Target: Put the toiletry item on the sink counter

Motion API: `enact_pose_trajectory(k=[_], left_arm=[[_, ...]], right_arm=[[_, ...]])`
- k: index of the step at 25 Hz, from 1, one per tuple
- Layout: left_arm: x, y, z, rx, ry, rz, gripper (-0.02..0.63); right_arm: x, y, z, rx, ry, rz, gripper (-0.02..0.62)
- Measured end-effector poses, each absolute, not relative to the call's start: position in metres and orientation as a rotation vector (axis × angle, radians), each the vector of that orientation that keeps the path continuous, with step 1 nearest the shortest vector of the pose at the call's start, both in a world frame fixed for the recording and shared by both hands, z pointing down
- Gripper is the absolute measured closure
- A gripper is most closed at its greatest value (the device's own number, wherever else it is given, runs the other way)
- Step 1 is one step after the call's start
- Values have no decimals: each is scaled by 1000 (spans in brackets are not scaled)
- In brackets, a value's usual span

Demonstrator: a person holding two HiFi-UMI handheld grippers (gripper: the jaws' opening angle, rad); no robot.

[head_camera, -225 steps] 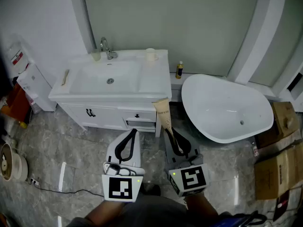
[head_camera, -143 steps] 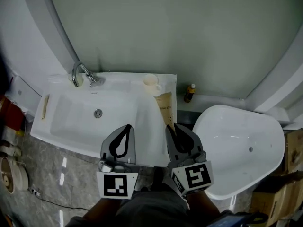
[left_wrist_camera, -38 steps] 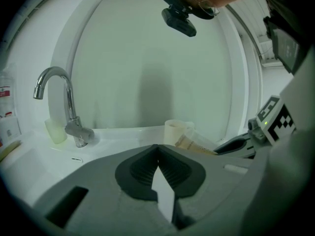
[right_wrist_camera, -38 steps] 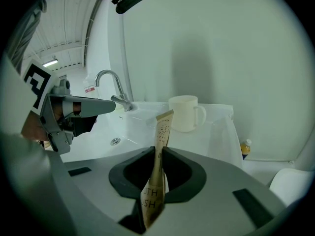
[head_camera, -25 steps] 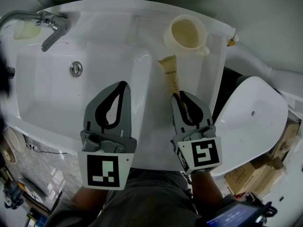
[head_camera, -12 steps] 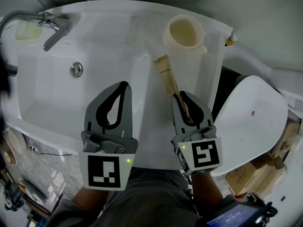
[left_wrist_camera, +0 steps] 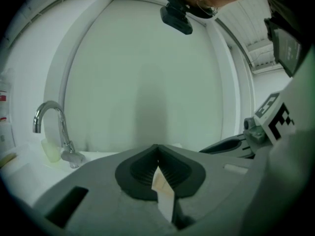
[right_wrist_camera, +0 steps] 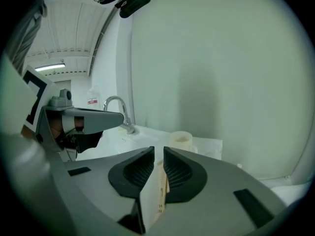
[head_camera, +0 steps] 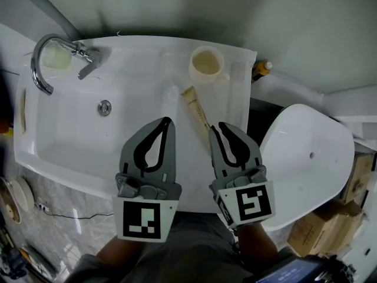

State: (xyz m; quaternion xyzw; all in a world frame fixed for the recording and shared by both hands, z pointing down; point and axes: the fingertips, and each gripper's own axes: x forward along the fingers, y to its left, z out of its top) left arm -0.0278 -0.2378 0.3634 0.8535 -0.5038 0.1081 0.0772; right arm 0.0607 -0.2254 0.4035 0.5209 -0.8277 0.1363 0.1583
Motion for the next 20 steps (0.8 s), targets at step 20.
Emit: enact_pose_trajectory(k=[20], left_arm=[[-24, -175, 209, 2799, -1736, 41, 595]], right_arm=[[61, -177, 223, 1650, -2568, -129, 575]])
